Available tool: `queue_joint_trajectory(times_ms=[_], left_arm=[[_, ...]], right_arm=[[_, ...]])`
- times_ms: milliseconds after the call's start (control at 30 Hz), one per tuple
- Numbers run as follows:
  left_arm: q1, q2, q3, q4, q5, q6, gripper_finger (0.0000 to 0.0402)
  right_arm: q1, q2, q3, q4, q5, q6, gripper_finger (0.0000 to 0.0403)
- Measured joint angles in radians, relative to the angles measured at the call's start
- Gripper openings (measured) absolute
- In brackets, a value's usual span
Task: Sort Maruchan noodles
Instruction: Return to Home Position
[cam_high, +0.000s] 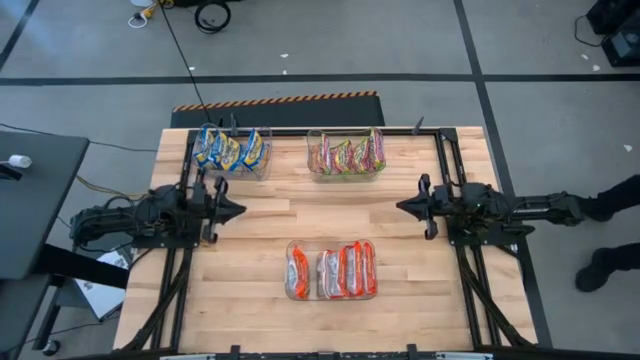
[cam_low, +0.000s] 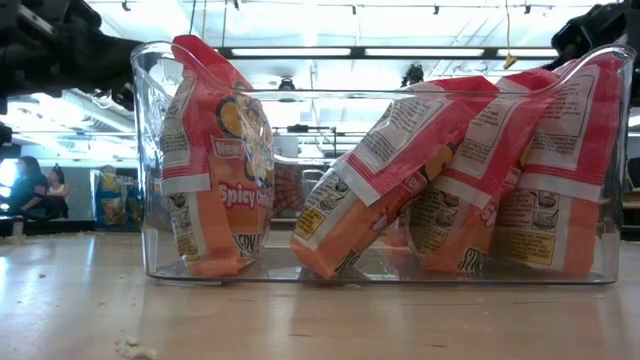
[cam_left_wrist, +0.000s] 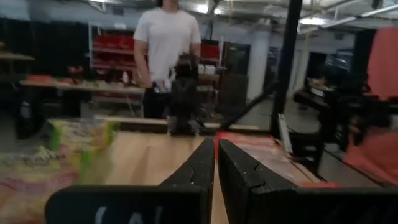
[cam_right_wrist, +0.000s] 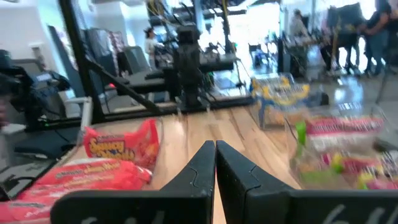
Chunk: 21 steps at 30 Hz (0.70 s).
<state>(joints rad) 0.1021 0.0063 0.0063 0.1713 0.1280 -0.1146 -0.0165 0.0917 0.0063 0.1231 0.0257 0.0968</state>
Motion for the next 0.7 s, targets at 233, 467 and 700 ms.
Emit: queue_joint_trajectory(times_ms=[233, 467, 700], left_arm=[[0.001, 0.005, 0.0, -0.137, -0.149, -0.029, 0.0027], [0.001, 0.007, 0.001, -0.142, -0.176, 0.028, 0.0027], [0.0, 0.006, 0.001, -0.145, -0.172, 0.043, 0.0027]], right_arm=[[0.0, -0.03, 0.0, -0.08, -0.11, 0.05, 0.0019], [0.0, -0.036, 0.0, -0.072, -0.028, 0.028, 0.0019], [0.0, -0.032, 0.0, -0.073, 0.177, -0.031, 0.0019]])
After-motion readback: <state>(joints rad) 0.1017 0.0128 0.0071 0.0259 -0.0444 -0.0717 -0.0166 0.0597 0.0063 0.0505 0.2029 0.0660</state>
